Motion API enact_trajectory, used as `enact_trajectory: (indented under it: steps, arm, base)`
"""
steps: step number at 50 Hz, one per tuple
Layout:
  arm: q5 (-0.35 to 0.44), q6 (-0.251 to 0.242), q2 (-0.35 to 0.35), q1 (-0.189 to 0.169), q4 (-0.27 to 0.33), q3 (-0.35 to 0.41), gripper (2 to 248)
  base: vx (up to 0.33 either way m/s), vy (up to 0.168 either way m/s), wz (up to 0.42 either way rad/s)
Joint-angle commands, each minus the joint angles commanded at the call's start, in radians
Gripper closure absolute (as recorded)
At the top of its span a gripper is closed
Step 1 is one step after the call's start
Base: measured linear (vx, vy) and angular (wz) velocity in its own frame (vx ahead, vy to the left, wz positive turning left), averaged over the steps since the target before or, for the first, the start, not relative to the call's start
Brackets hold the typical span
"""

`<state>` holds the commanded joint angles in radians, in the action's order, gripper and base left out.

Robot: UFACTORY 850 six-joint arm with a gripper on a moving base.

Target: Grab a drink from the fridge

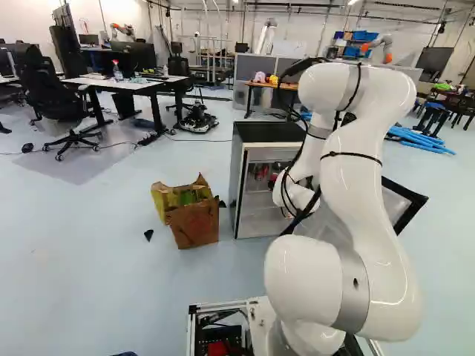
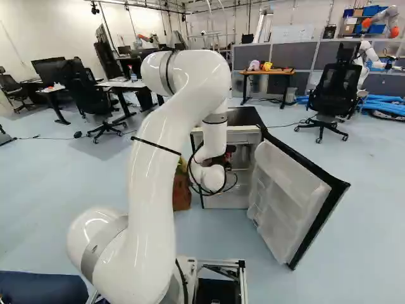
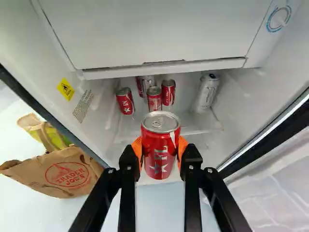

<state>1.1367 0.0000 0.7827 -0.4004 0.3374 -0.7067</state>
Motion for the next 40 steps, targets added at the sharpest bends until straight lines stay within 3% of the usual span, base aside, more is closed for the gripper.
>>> enact_trajectory:
  steps: [25, 40]
  arm:
    - [0.000, 0.000, -0.159, -0.004, 0.000, 0.166, 157]
    - [0.000, 0.000, -0.235, -0.007, 0.000, 0.225, 157]
  base:
    - [0.000, 0.000, 0.000]
    - [0.000, 0.000, 0.000]
